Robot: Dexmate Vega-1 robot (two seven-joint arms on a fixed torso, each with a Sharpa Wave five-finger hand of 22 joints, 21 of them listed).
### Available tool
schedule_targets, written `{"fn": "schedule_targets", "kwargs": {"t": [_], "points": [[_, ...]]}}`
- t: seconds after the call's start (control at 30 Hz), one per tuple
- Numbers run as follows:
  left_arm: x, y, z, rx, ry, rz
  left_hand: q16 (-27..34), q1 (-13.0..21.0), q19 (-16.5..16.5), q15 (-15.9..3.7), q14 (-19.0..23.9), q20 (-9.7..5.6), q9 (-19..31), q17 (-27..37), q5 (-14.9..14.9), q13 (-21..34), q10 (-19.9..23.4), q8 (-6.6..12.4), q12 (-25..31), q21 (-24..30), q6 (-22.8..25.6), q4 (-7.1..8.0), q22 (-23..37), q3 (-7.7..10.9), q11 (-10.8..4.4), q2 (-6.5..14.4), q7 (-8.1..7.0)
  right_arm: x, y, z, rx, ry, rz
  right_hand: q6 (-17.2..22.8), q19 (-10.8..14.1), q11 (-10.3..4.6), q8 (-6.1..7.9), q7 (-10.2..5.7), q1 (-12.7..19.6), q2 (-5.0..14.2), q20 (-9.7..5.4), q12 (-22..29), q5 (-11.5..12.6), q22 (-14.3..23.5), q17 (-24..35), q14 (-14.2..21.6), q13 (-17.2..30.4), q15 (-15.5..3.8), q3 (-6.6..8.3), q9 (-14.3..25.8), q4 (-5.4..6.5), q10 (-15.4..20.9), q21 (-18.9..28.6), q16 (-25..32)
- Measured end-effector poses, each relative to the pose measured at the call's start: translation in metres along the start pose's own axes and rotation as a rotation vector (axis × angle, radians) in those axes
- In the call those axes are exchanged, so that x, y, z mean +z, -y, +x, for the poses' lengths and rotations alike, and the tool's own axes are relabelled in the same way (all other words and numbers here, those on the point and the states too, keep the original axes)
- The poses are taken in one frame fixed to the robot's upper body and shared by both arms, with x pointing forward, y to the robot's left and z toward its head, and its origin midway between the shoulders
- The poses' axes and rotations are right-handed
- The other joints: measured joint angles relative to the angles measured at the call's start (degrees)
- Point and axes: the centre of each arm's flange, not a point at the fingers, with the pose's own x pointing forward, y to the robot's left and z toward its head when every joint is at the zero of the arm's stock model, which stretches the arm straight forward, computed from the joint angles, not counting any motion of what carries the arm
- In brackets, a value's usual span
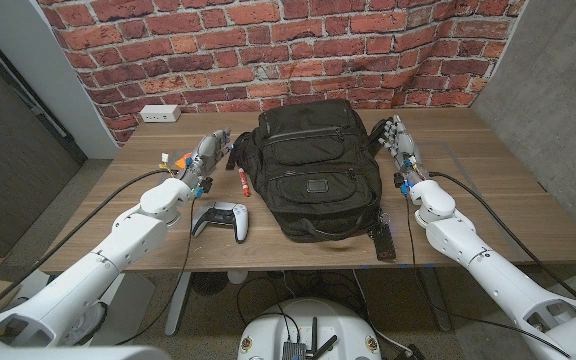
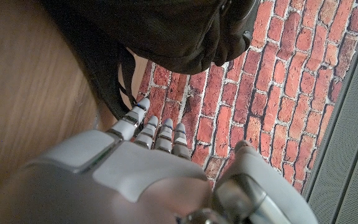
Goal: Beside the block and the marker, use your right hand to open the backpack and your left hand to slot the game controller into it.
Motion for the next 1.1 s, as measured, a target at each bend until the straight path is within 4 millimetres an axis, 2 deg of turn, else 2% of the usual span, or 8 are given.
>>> {"fn": "schedule_targets", "kwargs": {"t": [0.33,0.6,0.63,0.77,0.93,1.1], "points": [[0.013,-0.005,-0.013,-0.033,-0.005,0.085,-0.03,0.38,0.00,-0.09,0.49,0.00,0.00,0.00,0.00,0.00,0.18,0.00,0.21,0.39,0.60,-0.95,0.00,0.00,-0.18,0.38,0.01,0.000,0.000,-0.001,-0.017,0.005,-0.005,0.23,0.00,0.00,0.00,-0.23,0.00,0.00,0.00,0.00,0.33,0.00,0.00,0.00,0.00,0.00,0.22,0.00,-0.22,0.00,0.00,0.00],[0.011,-0.005,-0.015,-0.045,-0.020,0.119,-0.03,0.83,0.35,-0.19,0.99,0.08,0.00,0.01,0.00,0.00,0.86,0.00,0.21,0.39,1.51,-1.50,-0.01,0.08,-0.73,0.37,-0.28,0.000,0.000,-0.002,-0.017,0.006,-0.005,0.22,0.00,0.00,0.00,-0.22,0.00,0.00,0.00,0.00,0.33,0.00,-0.27,0.00,0.00,0.00,0.22,-0.01,-0.23,0.00,0.00,0.00],[0.021,-0.009,-0.021,-0.065,-0.015,0.164,-0.03,0.83,0.48,-0.19,0.99,-0.05,0.00,0.01,0.00,-0.01,0.92,0.00,0.21,0.39,1.51,-1.61,-0.01,-0.03,-0.68,0.37,-0.28,0.000,0.000,-0.002,-0.026,0.008,-0.012,0.22,0.00,0.00,0.00,-0.22,0.00,0.00,0.00,0.00,0.33,0.00,-0.27,0.00,0.00,0.00,0.22,-0.01,-0.22,0.00,0.00,0.00],[0.025,-0.010,-0.025,-0.075,-0.016,0.193,-0.03,0.84,0.73,-0.11,1.38,0.10,-0.01,0.01,0.00,0.00,1.46,0.00,0.21,0.39,1.68,-1.99,-0.01,0.08,-0.79,0.38,-0.45,0.001,0.000,-0.002,-0.028,0.009,-0.015,0.22,0.00,0.00,0.00,-0.22,0.00,0.00,0.00,0.00,0.33,-0.01,-0.26,0.00,0.01,0.00,0.22,0.00,-0.23,0.00,0.00,0.00],[0.025,-0.011,-0.027,-0.080,-0.026,0.230,-0.03,1.44,1.05,-0.02,2.06,-0.18,-0.01,0.01,0.00,-0.01,2.20,0.44,0.43,0.39,2.55,-2.79,-0.01,0.23,-1.03,0.54,-0.68,0.001,0.000,-0.002,-0.029,0.011,-0.016,0.22,0.00,0.00,0.00,-0.22,0.00,0.00,0.00,0.00,0.33,-0.01,-0.26,0.00,0.01,0.00,0.44,-0.01,-0.45,0.00,0.00,0.00],[0.023,-0.011,-0.027,-0.080,-0.038,0.255,0.23,2.57,1.64,-0.20,3.06,-0.20,-0.01,0.01,-0.29,-0.01,3.43,0.44,0.43,0.39,3.98,-4.47,-0.13,0.49,-1.63,1.06,-1.11,0.000,-0.001,-0.002,-0.030,0.009,-0.012,0.22,0.00,0.00,0.00,-0.22,0.00,0.00,0.00,0.00,0.32,-0.01,-0.54,0.00,0.01,0.00,0.44,-0.01,-0.45,0.00,0.00,0.00]]}}
